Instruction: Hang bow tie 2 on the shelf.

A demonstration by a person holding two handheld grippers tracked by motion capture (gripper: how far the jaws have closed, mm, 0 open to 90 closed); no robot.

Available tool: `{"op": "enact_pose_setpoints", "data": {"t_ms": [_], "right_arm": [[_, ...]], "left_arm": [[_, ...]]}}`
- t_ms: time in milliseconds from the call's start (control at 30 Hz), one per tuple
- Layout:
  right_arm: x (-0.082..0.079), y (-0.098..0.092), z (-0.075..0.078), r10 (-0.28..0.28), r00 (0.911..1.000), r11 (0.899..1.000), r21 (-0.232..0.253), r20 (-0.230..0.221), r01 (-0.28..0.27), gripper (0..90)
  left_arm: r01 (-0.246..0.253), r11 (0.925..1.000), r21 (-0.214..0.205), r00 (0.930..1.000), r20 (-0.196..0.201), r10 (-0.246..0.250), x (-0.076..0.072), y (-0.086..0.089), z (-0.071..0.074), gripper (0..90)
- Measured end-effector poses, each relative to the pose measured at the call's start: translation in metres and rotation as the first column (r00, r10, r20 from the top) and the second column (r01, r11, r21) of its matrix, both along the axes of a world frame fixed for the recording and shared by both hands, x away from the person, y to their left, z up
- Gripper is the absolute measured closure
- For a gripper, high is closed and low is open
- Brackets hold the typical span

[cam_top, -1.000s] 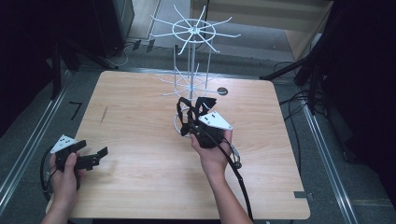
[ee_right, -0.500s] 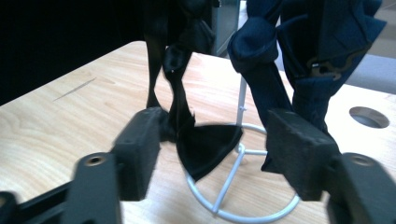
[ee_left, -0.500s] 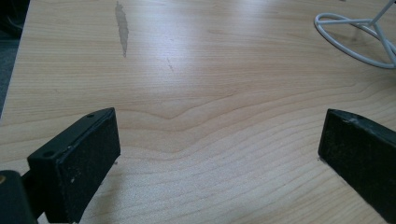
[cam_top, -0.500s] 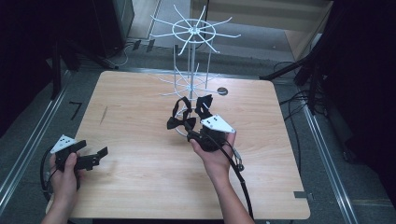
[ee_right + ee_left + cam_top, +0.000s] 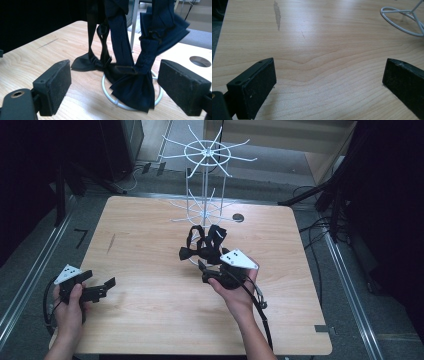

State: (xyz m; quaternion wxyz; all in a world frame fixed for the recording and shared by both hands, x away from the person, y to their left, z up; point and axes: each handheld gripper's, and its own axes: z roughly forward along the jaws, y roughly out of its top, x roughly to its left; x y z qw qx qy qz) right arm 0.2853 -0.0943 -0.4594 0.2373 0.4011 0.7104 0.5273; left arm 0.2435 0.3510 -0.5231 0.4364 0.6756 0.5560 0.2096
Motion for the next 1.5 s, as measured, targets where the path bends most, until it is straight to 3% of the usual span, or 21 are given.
{"op": "enact_pose_setpoints", "data": {"t_ms": [433, 1500], "right_arm": [[-0.009, -0.018, -0.005, 0.011, 0.9999, 1.000, 0.028, -0.005, -0.010, 1.4], [-0.023, -0.071, -0.023, -0.043, 0.9984, 0.999, 0.026, -0.035, 0.044, 0.8]], "left_arm": [[-0.001, 1.0000, 0.000, 1.0000, 0.001, 0.001, 0.000, 0.000, 0.000, 0.0], [-0.003, 1.0000, 0.001, 1.0000, 0.003, 0.003, 0.000, 0.000, 0.000, 0.0]]}}
